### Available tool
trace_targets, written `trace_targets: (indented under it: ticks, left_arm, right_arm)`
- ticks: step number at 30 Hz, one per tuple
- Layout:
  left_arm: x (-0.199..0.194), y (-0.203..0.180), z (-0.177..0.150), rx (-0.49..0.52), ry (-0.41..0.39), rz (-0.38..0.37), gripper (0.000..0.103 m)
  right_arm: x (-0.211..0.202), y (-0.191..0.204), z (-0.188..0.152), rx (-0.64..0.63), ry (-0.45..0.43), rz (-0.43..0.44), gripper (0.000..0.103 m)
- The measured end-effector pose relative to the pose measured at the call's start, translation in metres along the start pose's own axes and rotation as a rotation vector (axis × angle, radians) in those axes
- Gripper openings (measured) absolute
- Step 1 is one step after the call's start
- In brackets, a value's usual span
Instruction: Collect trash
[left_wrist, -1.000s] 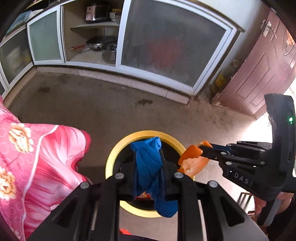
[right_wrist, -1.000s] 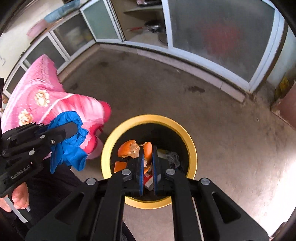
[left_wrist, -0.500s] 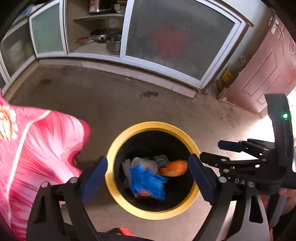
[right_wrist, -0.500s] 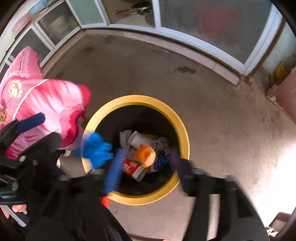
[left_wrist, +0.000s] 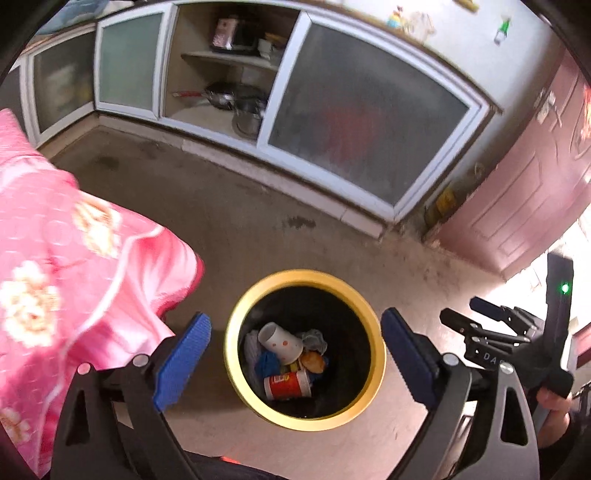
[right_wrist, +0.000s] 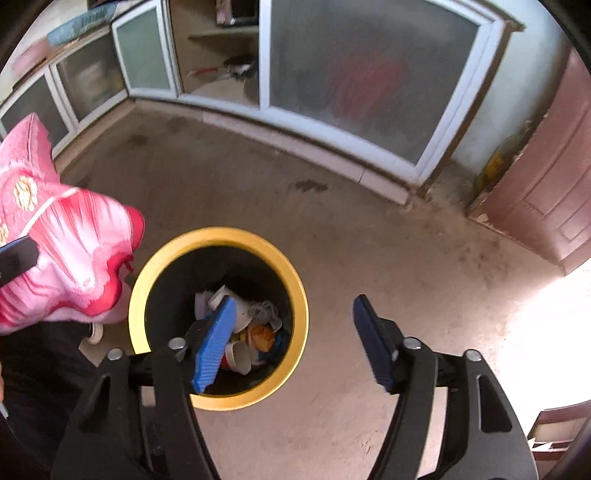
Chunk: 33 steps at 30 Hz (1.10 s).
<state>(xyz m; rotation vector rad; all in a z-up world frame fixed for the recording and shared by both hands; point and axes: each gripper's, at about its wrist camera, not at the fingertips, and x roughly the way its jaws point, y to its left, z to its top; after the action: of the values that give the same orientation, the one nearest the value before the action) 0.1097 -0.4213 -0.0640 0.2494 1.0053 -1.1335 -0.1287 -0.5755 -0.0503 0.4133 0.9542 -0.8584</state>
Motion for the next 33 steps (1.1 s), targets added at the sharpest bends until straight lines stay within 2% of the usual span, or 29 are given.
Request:
trace_targets:
  ticks: [1,3,5,7,11,13,15,17,20,21,24,25,26,28,33]
  left_arm:
    - [-0.008,0.001,0.0,-0.007,-0.018,-0.004,0.091]
    - [-0.035,0.005,0.001,-0.029,-0.094,-0.012,0.095]
    - [-0.059,0.009,0.001,-0.046,-0.167,-0.015,0.095]
    - [-0.085,0.011,0.0,-0.06,-0.228,-0.019,0.095]
    - [-0.131,0.014,-0.006,-0.072,-0.342,-0.001,0.095]
    - [-0.15,0.015,-0.013,-0.074,-0.402,0.0,0.095]
    - [-0.171,0.017,-0.022,-0.07,-0.472,0.036,0.095]
    - [-0.186,0.018,-0.028,-0.07,-0.489,0.07,0.095]
    - [-0.207,0.021,-0.037,-0.067,-0.499,0.074,0.095]
    - [-0.215,0.021,-0.042,-0.06,-0.517,0.089,0.095]
    - [-0.245,0.015,-0.061,0.003,-0.616,0.208,0.095]
    - [-0.252,0.014,-0.065,0.018,-0.634,0.226,0.095]
    - [-0.261,0.011,-0.072,0.044,-0.661,0.252,0.095]
    - [-0.275,0.005,-0.081,0.074,-0.687,0.293,0.095]
    - [-0.298,-0.009,-0.101,0.106,-0.705,0.463,0.095]
  right_arm:
    - [-0.012,0.0,0.0,0.009,-0.043,-0.011,0.069]
    - [-0.034,0.0,0.001,0.032,-0.139,-0.029,0.087]
    - [-0.06,0.001,0.0,0.051,-0.25,-0.057,0.094]
    - [-0.079,0.006,0.0,0.04,-0.318,-0.065,0.095]
    - [-0.114,0.023,-0.005,0.026,-0.425,-0.018,0.095]
    - [-0.127,0.031,-0.011,0.031,-0.454,0.003,0.095]
    - [-0.133,0.038,-0.015,0.027,-0.421,0.005,0.095]
    - [-0.142,0.046,-0.021,0.054,-0.425,0.037,0.095]
    - [-0.16,0.058,-0.03,0.082,-0.468,0.012,0.095]
    - [-0.169,0.062,-0.032,0.099,-0.48,-0.002,0.095]
    - [-0.192,0.074,-0.035,0.154,-0.523,-0.035,0.095]
    - [-0.2,0.081,-0.037,0.153,-0.542,-0.063,0.095]
    - [-0.212,0.092,-0.041,0.145,-0.59,-0.115,0.095]
    - [-0.23,0.103,-0.051,0.157,-0.682,-0.16,0.095]
    - [-0.259,0.119,-0.071,0.181,-0.782,-0.129,0.095]
